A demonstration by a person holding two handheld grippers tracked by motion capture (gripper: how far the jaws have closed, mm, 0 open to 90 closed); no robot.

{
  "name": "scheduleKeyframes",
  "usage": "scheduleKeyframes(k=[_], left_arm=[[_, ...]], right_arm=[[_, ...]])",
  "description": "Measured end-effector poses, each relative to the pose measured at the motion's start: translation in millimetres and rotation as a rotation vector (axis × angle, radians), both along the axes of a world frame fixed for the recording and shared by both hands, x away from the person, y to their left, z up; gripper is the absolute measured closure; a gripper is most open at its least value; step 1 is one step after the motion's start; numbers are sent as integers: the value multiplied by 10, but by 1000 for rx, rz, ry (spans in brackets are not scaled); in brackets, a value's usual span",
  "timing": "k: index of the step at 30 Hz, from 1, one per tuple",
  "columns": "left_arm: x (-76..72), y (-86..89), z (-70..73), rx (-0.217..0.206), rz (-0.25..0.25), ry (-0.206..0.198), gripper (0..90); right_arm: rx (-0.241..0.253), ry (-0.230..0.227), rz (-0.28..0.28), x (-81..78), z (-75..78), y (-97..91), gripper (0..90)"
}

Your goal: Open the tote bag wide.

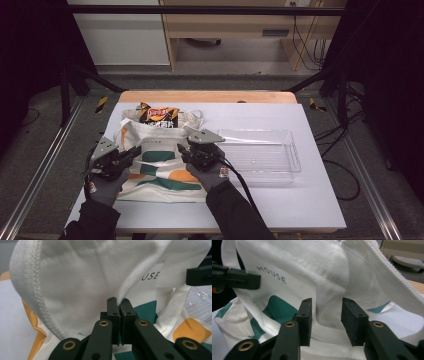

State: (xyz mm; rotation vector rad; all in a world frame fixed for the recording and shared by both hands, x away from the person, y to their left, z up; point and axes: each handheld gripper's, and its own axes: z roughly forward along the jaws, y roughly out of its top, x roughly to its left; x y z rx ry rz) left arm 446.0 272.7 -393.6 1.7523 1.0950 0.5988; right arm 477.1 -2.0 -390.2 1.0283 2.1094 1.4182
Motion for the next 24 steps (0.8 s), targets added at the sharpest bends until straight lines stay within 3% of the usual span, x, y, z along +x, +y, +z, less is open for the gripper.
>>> scheduleKeyframes(k=[5,6,10,14,17,20,22,24], left_arm=[[-24,7,-14,-8,0,2,878],[-27,4,-18,-6,-1,3,878],[-29,-6,-24,3,4,-3,873],[-17,-16,-21,8,8,-12,848],[-3,-24,26,-9,3,-28,713],[-3,-31,32,-7,-1,-26,688],[-5,-37,23,-2,-9,-11,729],[-18,-52,4,9,-11,3,856]], right_arm=[[8,5,-11,24,-15,46,741],[14,16,-11,18,-7,48,824],[17,36,3,15,2,41,885],[17,48,15,14,11,28,891],[-4,30,33,-34,18,22,893],[-9,22,39,-83,12,26,893],[-10,16,48,-132,-7,20,893],[-9,16,49,-161,-36,9,891]])
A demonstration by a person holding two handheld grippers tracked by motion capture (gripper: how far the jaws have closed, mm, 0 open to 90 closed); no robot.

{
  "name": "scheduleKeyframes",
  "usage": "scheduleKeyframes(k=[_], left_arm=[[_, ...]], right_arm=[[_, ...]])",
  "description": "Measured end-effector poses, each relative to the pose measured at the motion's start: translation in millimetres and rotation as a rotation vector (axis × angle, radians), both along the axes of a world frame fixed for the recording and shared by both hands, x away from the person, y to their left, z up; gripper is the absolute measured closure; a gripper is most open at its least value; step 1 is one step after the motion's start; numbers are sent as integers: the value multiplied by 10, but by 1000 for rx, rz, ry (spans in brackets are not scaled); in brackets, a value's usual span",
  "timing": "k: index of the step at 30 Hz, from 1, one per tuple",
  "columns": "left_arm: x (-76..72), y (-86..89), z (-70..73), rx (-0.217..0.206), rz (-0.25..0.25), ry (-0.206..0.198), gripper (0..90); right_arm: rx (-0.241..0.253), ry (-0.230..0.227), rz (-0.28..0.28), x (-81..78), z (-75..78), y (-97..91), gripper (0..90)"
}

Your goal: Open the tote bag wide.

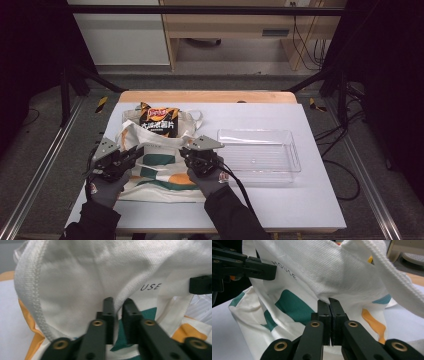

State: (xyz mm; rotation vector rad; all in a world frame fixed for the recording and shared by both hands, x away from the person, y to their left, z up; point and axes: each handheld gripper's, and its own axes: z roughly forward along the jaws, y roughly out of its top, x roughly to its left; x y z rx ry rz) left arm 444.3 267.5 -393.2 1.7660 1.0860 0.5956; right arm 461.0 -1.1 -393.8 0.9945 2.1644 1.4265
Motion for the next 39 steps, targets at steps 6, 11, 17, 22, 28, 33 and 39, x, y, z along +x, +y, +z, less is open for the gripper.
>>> scheduleKeyframes(k=[6,11,17,22,28,33,39], left_arm=[[-92,-8,-54,33,4,9,878],[-149,16,-110,39,1,15,879],[-205,22,-167,50,-3,23,878],[-266,23,-216,70,-13,32,879],[-295,19,-251,82,-20,34,878],[-301,27,-264,83,-29,38,874],[-387,94,-185,38,-30,3,829]], right_arm=[[29,19,15,-54,-101,-44,795],[68,9,37,-148,-17,-118,675],[120,-19,57,-282,137,-230,658],[144,-59,49,-272,296,-242,771],[119,-51,37,-122,328,-47,867],[53,-13,54,-70,154,124,900],[43,12,58,-68,66,150,900]])
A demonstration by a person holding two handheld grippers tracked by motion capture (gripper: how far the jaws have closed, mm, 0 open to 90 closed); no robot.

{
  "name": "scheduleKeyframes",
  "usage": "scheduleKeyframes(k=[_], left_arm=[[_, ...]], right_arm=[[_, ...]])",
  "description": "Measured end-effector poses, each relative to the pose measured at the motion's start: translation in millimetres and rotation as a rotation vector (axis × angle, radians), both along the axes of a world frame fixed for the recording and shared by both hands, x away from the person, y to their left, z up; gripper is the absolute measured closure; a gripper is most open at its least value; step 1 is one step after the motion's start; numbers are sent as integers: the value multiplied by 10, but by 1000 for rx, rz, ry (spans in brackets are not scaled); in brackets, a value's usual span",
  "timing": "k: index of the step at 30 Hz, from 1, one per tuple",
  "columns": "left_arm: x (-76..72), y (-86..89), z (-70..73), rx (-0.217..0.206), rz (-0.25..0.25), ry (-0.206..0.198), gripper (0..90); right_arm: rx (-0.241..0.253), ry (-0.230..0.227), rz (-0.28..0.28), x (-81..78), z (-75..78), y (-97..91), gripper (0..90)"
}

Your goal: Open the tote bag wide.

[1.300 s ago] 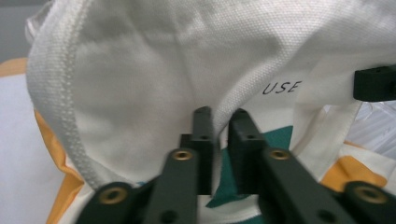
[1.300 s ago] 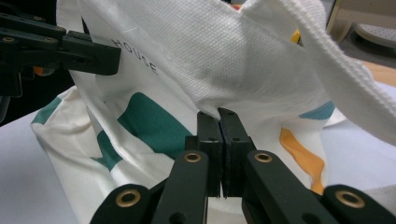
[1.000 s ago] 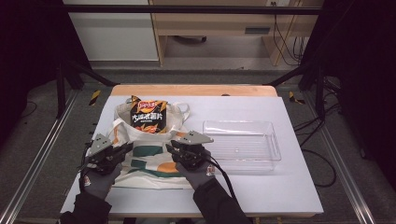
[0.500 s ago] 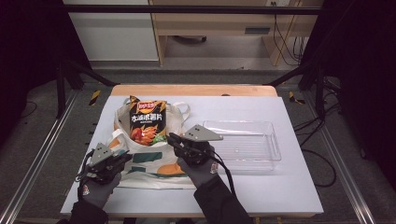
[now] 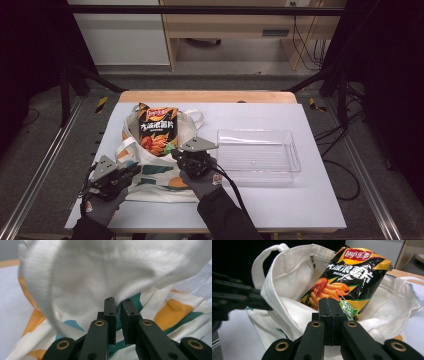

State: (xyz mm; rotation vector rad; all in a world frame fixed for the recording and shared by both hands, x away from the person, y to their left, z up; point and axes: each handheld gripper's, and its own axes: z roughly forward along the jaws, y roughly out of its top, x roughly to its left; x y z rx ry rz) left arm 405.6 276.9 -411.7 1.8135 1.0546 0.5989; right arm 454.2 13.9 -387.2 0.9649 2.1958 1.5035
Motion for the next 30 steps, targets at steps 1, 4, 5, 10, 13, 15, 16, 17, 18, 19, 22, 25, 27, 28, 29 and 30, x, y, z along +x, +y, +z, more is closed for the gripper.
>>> scheduleKeyframes(k=[1,4,5,10,13,15,16,17,18,19,22,25,27,28,29,30], left_arm=[[-31,25,35,-12,-2,-10,830],[-86,89,150,-48,5,-47,861],[-92,107,198,-60,9,-60,868],[0,117,458,-85,15,-112,884],[150,65,603,-111,13,-121,891],[266,-18,672,-88,4,-125,891],[313,-52,688,-81,-3,-119,891],[375,-94,701,-65,-6,-114,891],[449,-145,700,-40,-8,-101,891],[500,-178,687,-26,-9,-88,891],[579,-219,619,-3,-15,-49,891],[537,-190,513,1,-20,-27,891],[478,-154,437,11,-14,-6,892],[448,-135,397,23,-9,6,894],[416,-111,353,34,-5,12,894],[394,-90,319,39,-4,18,894]], right_arm=[[-1,0,0,0,-3,-2,900],[-4,7,-2,-3,-16,-11,900],[-5,7,-3,-6,-23,-12,900],[-7,17,2,-19,-67,-1,900],[-18,23,10,-28,-111,19,900],[-24,28,15,-41,-151,36,900],[-24,28,15,-41,-151,36,900],[-23,27,15,-42,-160,40,900],[-23,31,19,-46,-170,42,900],[-27,33,19,-59,-187,41,900],[-29,34,19,-67,-202,35,900],[-37,43,30,-79,-245,22,900],[-39,51,34,-90,-277,28,900],[-44,54,37,-98,-292,34,900],[-45,57,42,-107,-307,38,900],[-47,59,42,-116,-318,38,900]])
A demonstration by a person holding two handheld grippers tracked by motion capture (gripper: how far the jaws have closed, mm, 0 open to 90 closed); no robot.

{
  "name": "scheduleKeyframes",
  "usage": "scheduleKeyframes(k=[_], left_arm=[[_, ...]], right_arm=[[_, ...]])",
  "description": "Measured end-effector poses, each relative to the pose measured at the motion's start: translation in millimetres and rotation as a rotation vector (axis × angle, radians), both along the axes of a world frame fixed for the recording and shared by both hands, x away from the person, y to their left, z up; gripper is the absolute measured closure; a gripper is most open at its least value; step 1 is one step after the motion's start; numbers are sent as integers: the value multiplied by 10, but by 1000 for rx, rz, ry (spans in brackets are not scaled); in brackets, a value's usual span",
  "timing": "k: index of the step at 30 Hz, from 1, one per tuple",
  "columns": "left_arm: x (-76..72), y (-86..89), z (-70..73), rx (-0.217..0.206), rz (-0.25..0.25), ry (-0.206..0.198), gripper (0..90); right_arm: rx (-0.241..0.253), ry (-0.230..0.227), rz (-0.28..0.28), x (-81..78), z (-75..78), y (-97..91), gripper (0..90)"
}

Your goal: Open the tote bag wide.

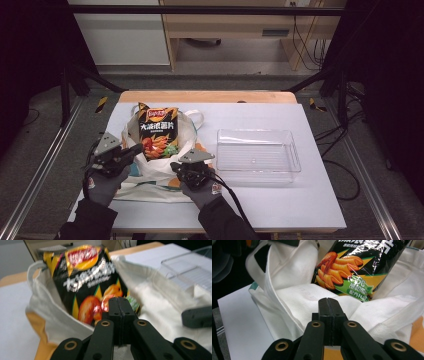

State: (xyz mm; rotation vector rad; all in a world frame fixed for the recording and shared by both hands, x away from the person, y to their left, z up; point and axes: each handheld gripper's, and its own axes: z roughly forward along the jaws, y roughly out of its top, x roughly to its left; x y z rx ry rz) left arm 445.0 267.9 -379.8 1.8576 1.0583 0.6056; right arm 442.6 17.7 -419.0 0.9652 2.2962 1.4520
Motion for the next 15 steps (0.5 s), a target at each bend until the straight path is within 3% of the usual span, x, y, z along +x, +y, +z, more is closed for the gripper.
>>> scheduleKeyframes(k=[5,10,15], left_arm=[[-82,134,-200,3,13,51,896],[-136,146,-327,56,13,85,895],[-149,172,-472,67,18,134,896]], right_arm=[[8,0,-11,33,-4,-42,900],[9,-2,-16,59,-19,-23,900],[13,-23,-27,66,43,-14,900]])
